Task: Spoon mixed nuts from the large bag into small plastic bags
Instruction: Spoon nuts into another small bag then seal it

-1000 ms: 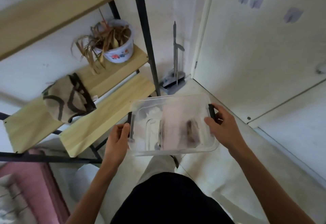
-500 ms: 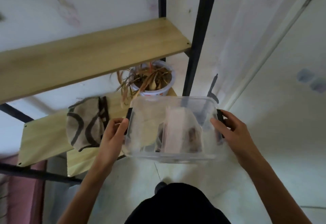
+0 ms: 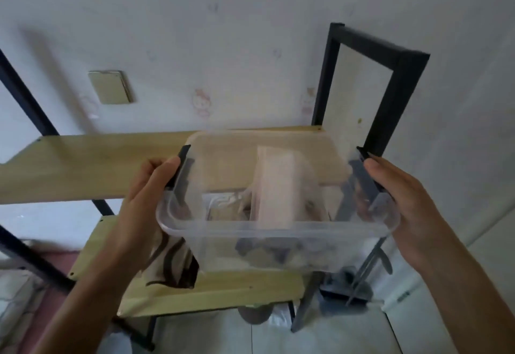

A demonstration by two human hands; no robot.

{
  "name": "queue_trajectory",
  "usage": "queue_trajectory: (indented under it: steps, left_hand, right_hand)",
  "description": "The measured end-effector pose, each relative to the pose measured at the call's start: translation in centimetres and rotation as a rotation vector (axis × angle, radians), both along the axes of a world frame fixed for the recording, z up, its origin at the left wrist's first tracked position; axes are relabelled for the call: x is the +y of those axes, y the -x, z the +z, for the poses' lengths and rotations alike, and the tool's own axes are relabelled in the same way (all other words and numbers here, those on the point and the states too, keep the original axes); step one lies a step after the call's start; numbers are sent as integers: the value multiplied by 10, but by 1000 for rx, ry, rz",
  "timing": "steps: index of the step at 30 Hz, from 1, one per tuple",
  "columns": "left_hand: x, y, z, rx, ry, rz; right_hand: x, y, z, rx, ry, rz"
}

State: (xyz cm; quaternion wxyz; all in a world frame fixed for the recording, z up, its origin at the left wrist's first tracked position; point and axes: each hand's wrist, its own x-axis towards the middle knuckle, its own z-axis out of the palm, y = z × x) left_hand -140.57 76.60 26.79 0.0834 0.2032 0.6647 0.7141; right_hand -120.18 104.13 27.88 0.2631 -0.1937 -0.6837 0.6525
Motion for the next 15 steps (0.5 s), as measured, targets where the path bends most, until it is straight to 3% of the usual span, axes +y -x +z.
queue_trajectory:
  steps: [6, 15]
  left_hand:
    - [37, 67, 47, 73, -5, 92]
    - [95, 159, 31, -15, 204, 118]
  right_hand:
    - [42, 78, 38, -65, -39, -35]
    - [89, 185, 39, -144, -137, -142]
